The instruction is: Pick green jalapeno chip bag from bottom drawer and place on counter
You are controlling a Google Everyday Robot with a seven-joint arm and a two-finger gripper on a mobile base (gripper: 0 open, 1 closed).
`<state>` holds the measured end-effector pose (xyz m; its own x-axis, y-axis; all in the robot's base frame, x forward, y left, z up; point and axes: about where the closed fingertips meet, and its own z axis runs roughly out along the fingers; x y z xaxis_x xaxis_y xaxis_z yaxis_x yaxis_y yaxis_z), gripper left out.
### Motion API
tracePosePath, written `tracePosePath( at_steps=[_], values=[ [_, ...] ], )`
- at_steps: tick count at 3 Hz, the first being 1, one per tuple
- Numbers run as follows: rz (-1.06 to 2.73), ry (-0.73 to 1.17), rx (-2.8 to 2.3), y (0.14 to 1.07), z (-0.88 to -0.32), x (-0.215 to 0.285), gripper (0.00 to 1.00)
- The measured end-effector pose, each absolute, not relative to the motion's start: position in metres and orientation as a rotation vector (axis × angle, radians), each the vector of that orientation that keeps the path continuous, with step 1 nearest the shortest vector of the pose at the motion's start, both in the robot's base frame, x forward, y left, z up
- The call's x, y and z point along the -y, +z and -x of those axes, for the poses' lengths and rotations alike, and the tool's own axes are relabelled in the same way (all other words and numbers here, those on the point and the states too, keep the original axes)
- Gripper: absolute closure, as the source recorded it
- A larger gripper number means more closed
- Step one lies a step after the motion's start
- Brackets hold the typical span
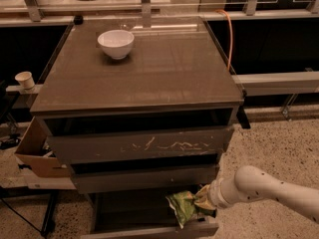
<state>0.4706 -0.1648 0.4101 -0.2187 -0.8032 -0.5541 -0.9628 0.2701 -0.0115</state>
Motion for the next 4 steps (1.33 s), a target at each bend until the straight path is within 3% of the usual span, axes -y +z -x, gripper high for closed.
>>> tracePosePath(
  at_steps=[1,2,4],
  values=[
    [1.633,0.469,-2.063,0.504,-0.445,0.166,1.00],
    [1.700,0.334,-1.988,0.612,-0.439,0.168,1.00],
    [1.710,0.332,-1.974,0.624,-0.437,0.164,1.00]
  ],
)
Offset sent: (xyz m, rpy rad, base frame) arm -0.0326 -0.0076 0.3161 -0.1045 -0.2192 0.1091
